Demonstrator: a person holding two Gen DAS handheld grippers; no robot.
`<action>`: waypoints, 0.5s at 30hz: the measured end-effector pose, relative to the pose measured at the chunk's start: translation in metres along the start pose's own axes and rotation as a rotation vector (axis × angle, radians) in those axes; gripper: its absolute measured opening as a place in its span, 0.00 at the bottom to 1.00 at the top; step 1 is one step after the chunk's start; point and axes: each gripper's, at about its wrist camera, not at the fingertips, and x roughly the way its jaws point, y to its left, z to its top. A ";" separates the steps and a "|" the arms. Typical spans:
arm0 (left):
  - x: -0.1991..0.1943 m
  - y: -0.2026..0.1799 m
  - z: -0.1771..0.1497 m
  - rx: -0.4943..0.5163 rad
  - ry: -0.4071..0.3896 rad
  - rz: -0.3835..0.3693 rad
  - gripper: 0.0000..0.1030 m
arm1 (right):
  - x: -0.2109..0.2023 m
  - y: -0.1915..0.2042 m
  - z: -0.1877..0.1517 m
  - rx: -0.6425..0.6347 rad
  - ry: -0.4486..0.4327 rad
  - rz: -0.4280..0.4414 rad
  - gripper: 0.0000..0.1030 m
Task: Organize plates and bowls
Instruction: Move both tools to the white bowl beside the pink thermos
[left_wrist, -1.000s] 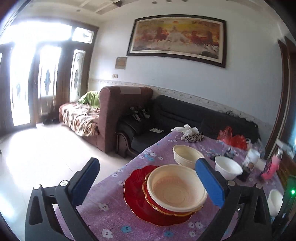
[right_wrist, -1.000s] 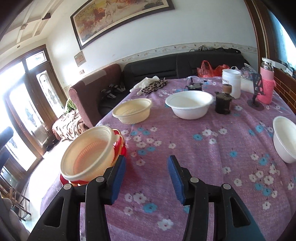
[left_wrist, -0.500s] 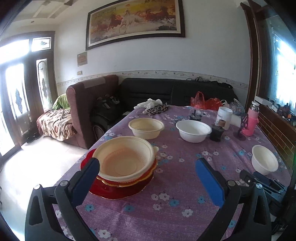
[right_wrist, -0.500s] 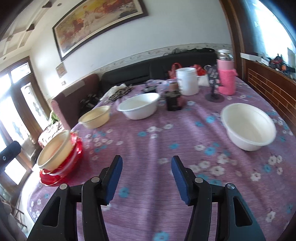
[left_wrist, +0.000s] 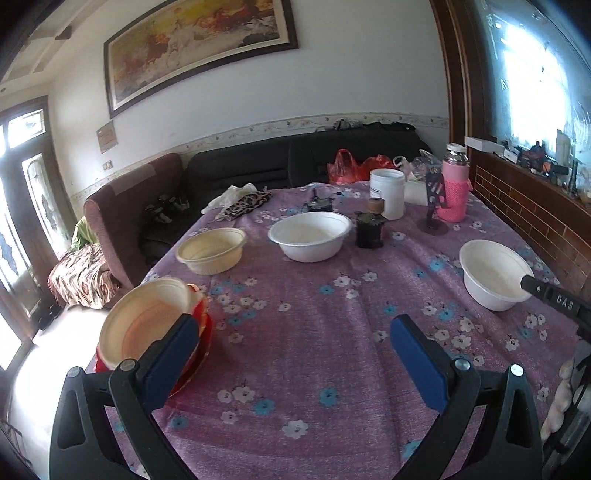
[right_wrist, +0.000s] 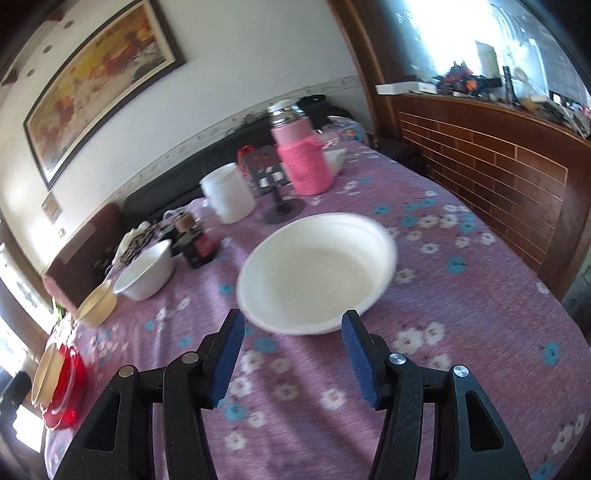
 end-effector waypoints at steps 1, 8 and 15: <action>0.003 -0.006 0.001 0.010 0.006 -0.007 1.00 | 0.002 -0.005 0.004 0.007 -0.002 -0.006 0.57; 0.044 -0.040 0.020 -0.013 0.153 -0.202 1.00 | 0.017 -0.050 0.035 0.109 -0.049 -0.053 0.57; 0.096 -0.089 0.044 -0.057 0.263 -0.358 1.00 | 0.045 -0.101 0.045 0.251 -0.009 -0.020 0.57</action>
